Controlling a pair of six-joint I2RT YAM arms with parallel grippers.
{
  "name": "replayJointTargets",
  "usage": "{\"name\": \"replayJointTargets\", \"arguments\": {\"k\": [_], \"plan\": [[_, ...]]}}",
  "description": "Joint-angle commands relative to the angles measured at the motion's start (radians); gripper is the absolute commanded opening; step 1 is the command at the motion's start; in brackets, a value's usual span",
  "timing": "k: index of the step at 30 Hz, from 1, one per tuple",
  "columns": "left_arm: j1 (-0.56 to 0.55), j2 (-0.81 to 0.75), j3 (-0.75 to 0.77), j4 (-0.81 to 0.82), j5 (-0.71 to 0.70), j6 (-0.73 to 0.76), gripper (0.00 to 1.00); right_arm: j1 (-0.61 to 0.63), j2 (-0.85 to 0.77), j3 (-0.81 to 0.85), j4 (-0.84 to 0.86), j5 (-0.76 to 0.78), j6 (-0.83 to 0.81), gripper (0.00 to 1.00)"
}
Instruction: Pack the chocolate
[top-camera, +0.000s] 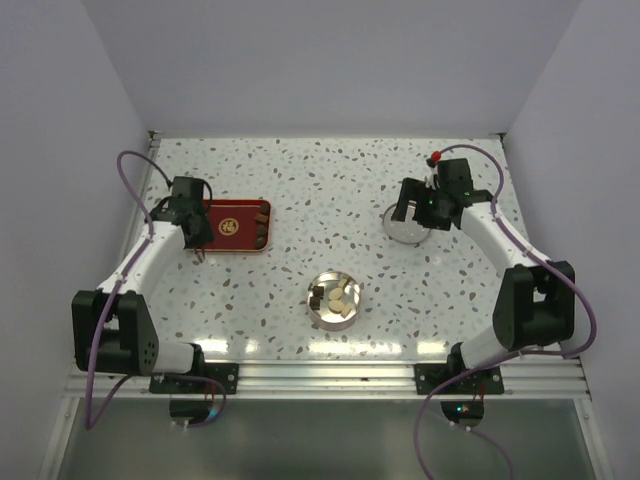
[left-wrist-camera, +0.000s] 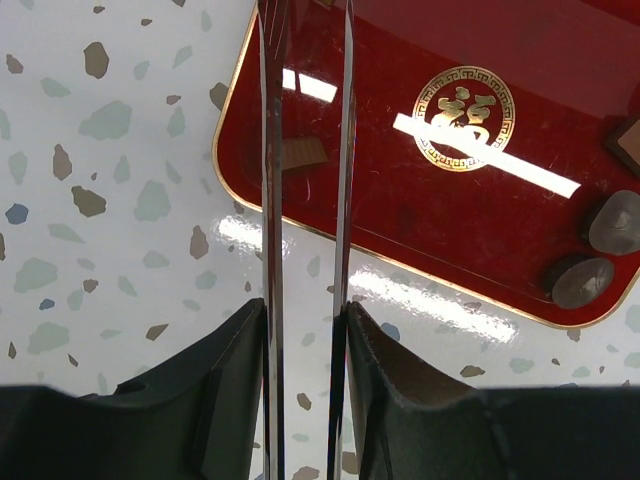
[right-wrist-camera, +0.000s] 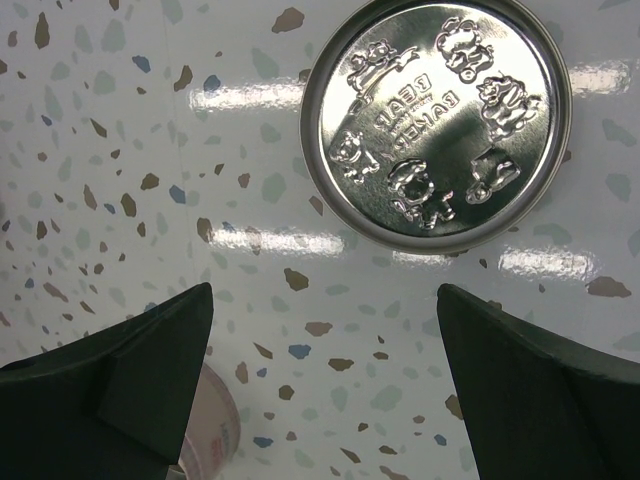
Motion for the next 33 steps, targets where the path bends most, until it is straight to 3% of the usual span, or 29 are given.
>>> {"name": "replayJointTargets", "arguments": {"k": [1,10,15,25,33], "plan": [[0.009,0.006,0.01,0.054,-0.014,0.029,0.41,-0.004,0.007,0.047,0.02,-0.017,-0.012,0.97],[0.01,0.039,0.039,0.064,-0.008,0.04,0.41,-0.005,0.009,0.047,0.019,-0.018,-0.012,0.97],[0.01,0.009,0.042,0.064,0.01,0.049,0.29,-0.008,0.003,0.043,0.016,-0.014,-0.013,0.97],[0.007,-0.136,0.022,-0.005,0.267,0.061,0.27,-0.01,0.004,0.061,0.013,-0.015,-0.009,0.97],[-0.039,-0.25,-0.053,-0.054,0.352,0.069,0.27,-0.01,-0.001,0.075,-0.003,-0.021,-0.006,0.97]]}}
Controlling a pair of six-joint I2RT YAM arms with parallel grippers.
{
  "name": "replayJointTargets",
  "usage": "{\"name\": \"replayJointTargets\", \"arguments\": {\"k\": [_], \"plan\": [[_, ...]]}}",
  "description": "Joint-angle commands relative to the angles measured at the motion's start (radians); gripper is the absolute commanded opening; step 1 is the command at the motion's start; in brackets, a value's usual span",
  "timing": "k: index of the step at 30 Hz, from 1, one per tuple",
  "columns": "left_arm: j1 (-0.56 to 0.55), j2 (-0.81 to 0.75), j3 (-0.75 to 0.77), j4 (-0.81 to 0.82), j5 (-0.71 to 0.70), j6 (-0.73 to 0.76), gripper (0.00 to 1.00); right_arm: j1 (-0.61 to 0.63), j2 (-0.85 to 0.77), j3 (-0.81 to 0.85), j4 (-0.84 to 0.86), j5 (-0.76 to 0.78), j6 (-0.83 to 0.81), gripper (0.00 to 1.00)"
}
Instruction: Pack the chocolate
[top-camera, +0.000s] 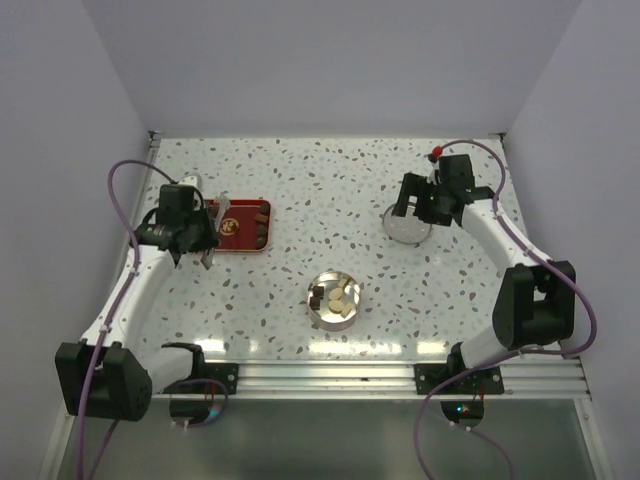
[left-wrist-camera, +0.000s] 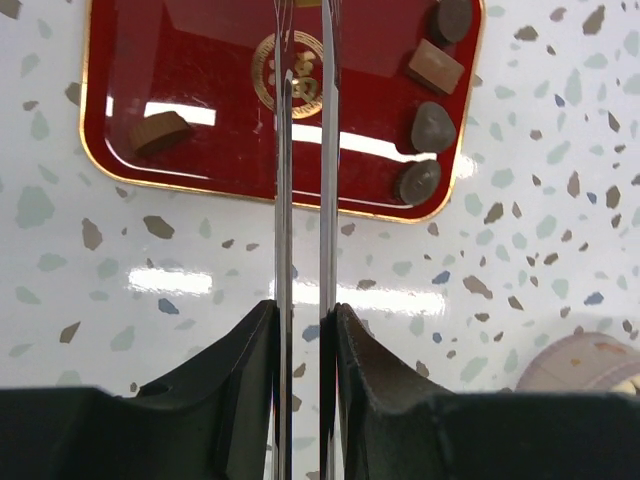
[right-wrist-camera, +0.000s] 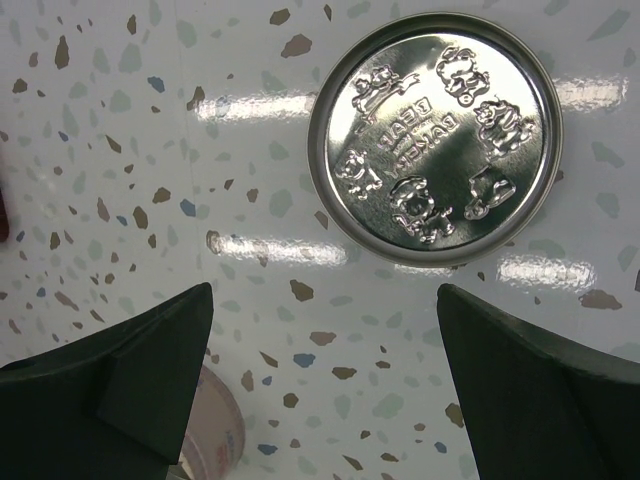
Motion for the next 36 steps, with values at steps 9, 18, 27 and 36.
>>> {"name": "replayJointTargets", "arguments": {"k": [9,18,27,36], "plan": [[-0.271,-0.144,-0.068,-0.03,0.126,-0.067,0.27,-0.006,-0.012,0.072,-0.019,-0.008,-0.008,0.97],[-0.535,-0.242,-0.039,-0.093,0.075,-0.178,0.26,-0.006,-0.023,0.08,-0.034,-0.003,-0.001,0.97],[-0.82,-0.266,0.014,-0.179,0.026,-0.296,0.27,-0.006,-0.038,0.068,-0.045,0.009,-0.001,0.97],[-0.963,-0.25,0.0,-0.222,-0.032,-0.347,0.27,-0.006,-0.044,0.057,-0.051,0.017,-0.005,0.97]]}}
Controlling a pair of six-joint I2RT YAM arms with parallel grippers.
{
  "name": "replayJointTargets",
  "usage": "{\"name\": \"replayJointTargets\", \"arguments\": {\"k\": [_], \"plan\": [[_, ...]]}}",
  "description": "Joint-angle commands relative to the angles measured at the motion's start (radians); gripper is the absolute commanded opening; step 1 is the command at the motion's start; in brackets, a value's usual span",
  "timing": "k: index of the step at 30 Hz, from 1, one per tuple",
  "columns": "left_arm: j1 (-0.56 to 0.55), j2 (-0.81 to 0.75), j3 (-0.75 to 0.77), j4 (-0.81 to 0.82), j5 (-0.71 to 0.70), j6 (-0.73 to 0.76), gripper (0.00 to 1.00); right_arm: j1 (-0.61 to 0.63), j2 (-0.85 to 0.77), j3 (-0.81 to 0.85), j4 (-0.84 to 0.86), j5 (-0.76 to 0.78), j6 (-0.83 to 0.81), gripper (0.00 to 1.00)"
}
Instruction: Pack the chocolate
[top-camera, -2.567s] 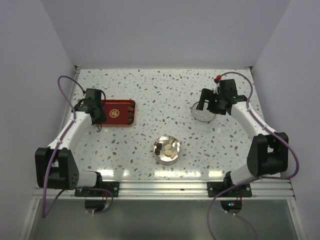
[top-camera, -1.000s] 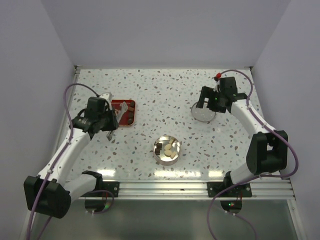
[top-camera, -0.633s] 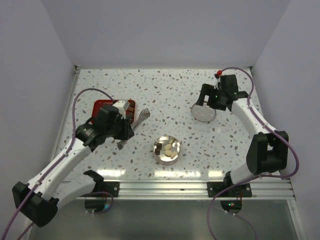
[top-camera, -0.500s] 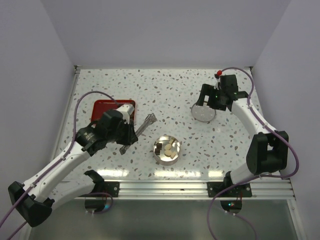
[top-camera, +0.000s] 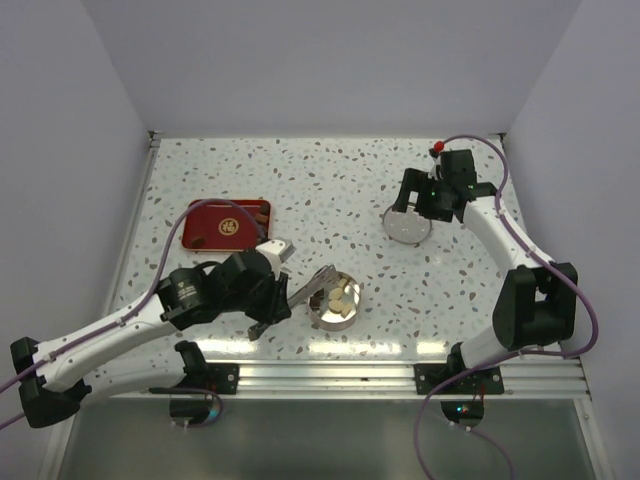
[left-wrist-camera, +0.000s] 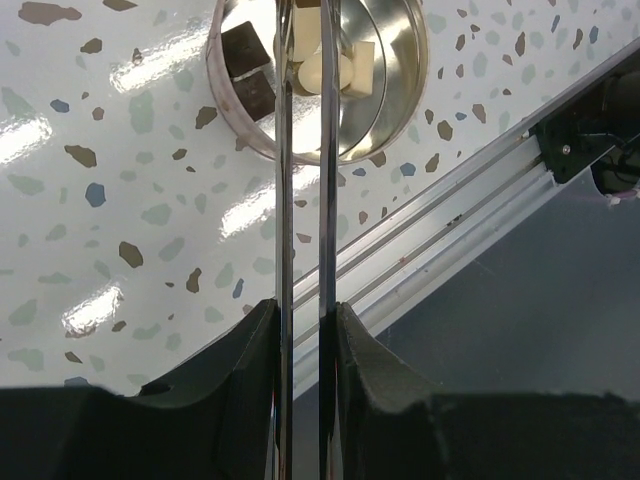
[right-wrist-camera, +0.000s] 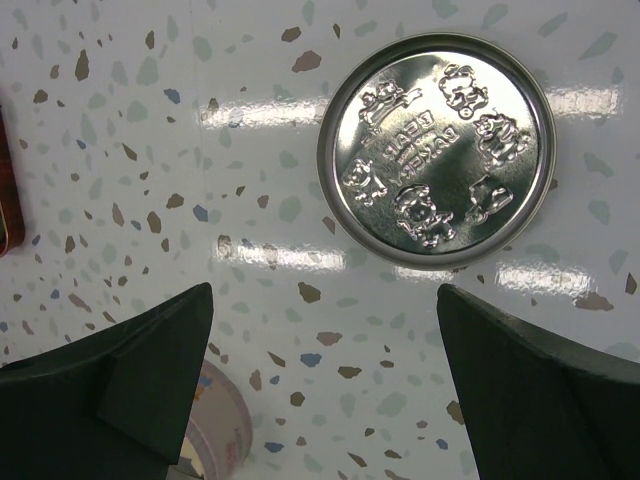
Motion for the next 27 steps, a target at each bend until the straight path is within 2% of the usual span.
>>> {"name": "replayJointTargets", "arguments": {"k": [1,7,17,27], "plan": [[-0.022,0.006,0.022,-0.007,-0.026,-0.037,0.27,-0.005,-0.039,0.013,-0.021,0.014,-0.006,0.97],[-0.052,0.036,0.029,-0.005,-0.043,-0.039,0.36,-0.006,-0.036,0.013,-0.019,0.014,-0.004,0.97],[-0.059,0.045,0.06,-0.014,-0.067,-0.034,0.37,-0.006,-0.033,0.005,-0.018,0.011,-0.003,0.97],[-0.036,0.141,0.287,-0.086,-0.274,0.013,0.36,-0.006,-0.016,0.01,-0.013,-0.003,-0.001,0.97]]}}
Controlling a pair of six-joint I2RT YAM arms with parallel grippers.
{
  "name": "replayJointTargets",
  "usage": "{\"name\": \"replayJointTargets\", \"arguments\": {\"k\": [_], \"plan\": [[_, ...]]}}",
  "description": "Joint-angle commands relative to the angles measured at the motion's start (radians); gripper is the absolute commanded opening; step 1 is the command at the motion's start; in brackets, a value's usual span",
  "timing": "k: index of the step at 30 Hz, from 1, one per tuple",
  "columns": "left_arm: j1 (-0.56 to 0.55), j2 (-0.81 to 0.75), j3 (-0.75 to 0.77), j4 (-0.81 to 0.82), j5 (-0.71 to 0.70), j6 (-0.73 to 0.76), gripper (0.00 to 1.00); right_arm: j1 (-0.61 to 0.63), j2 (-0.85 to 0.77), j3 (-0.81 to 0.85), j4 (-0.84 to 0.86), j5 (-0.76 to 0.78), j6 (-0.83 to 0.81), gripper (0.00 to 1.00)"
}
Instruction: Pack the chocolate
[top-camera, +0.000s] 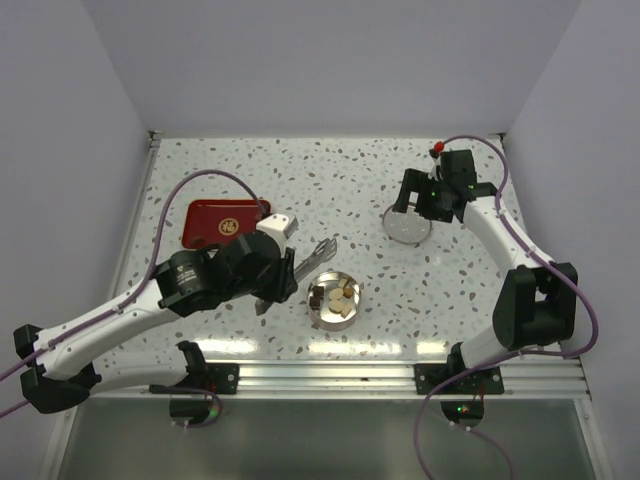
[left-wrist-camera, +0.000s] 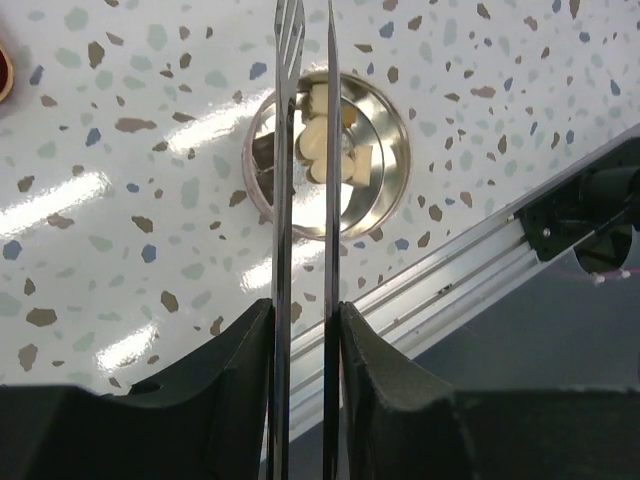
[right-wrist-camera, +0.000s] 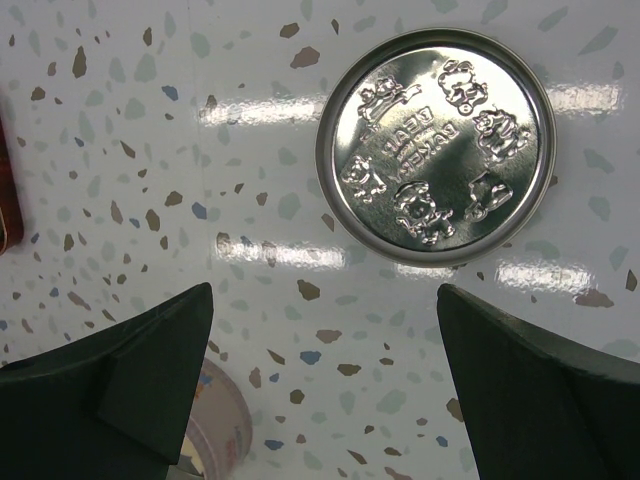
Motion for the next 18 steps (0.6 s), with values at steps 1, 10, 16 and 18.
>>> {"name": "replayJointTargets", "arguments": {"k": [1,10,16,18], "plan": [[0.031,0.045,0.065,-0.014,-0.108,0.036,0.36,-0.006,-0.012,0.011,-0.007,-0.005,0.002,0.97],[0.459,0.063,0.002,0.037,-0.117,0.16,0.36,-0.004,-0.017,0.027,-0.015,0.005,-0.01,0.97],[0.661,0.084,-0.082,0.163,0.001,0.225,0.38,-0.006,-0.012,0.016,-0.015,-0.004,-0.009,0.97],[0.664,0.088,-0.11,0.198,0.016,0.225,0.38,-0.004,-0.017,0.013,-0.013,-0.004,-0.009,0.97]]}}
